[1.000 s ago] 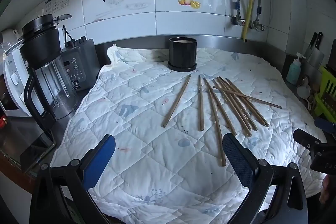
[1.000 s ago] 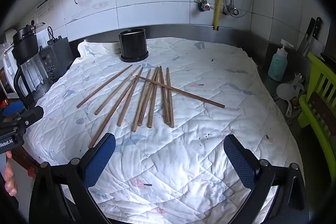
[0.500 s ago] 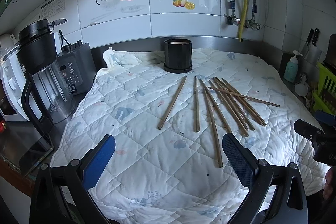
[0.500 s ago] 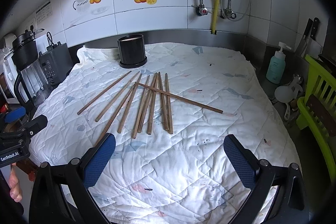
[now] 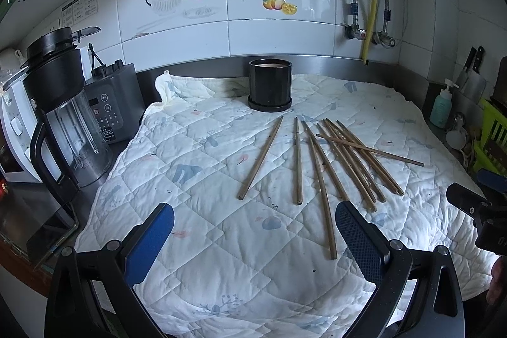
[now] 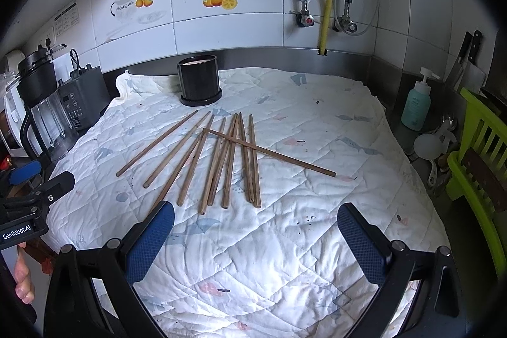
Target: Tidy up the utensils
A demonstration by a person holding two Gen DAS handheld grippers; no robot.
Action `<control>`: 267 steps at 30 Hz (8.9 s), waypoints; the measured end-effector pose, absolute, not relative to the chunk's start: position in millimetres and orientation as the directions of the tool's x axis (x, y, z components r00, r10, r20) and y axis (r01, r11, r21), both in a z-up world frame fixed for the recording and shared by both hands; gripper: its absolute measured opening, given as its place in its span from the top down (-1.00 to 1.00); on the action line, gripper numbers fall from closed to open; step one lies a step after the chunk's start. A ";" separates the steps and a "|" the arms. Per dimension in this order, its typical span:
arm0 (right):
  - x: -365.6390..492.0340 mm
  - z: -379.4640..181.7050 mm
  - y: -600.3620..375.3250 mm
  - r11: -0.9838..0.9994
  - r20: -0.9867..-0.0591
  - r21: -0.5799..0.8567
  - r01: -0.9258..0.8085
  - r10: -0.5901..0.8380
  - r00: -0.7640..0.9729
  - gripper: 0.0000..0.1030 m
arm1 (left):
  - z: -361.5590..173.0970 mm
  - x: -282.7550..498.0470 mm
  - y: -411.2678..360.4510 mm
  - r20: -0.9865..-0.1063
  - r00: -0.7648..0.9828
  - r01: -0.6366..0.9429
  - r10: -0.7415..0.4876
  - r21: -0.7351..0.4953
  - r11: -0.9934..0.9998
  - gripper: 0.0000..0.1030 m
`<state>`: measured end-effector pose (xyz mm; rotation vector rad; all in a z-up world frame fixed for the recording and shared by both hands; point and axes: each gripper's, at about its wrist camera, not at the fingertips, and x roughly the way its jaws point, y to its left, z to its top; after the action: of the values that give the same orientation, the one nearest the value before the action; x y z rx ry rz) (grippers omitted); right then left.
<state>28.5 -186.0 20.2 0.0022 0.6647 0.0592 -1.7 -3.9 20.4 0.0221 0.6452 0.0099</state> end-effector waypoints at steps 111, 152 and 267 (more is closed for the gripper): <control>156.0 -51.6 -289.2 0.994 -0.744 0.051 -0.098 0.103 0.660 0.18 | -71.6 143.8 29.5 -0.786 0.616 0.003 -0.060 -0.074 0.997 0.08; 137.6 -53.5 -252.9 0.973 -0.725 -0.086 -0.214 0.087 0.684 0.69 | -89.7 154.3 8.3 -0.731 0.682 0.131 -0.021 0.094 0.987 0.81; 242.5 169.0 -161.5 0.900 -0.484 -0.164 -0.404 0.283 0.828 0.85 | 177.0 255.2 20.9 -0.418 0.889 0.232 -0.187 0.059 0.971 0.88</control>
<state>242.5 -161.5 169.0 -0.2662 0.4693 0.3695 255.2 20.9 177.0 0.1084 0.4233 -0.2178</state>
